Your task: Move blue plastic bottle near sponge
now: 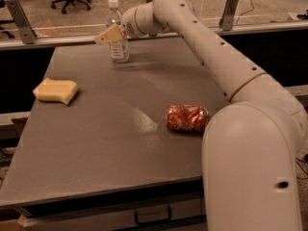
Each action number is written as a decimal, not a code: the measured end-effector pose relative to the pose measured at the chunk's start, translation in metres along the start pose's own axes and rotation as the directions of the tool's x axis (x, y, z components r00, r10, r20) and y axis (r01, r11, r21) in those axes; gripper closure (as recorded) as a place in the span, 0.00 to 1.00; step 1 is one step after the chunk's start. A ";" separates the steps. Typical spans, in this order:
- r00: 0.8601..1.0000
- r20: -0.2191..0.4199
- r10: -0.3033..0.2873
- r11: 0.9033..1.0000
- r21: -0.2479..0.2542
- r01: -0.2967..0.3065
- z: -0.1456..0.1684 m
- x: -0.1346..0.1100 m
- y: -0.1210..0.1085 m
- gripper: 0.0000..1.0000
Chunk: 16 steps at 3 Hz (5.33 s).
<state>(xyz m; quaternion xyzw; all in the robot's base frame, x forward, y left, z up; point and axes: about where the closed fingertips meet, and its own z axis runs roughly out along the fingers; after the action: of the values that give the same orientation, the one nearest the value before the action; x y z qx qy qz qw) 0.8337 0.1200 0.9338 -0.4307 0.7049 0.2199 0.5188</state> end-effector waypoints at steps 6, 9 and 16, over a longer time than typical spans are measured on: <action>0.987 0.138 0.084 0.970 -0.237 -0.050 -0.015 -0.054 0.083 1.00; 0.975 0.163 0.150 0.918 -0.389 -0.076 -0.007 -0.038 0.168 1.00; 0.981 0.141 0.130 0.941 -0.329 -0.078 -0.041 -0.024 0.136 0.00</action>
Offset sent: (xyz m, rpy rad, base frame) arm -0.0226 0.0080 0.0366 0.1235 0.0112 0.0866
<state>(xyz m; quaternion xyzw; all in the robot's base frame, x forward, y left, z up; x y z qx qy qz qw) 0.7002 0.1706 0.9517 -0.4525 0.6373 0.3930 0.4844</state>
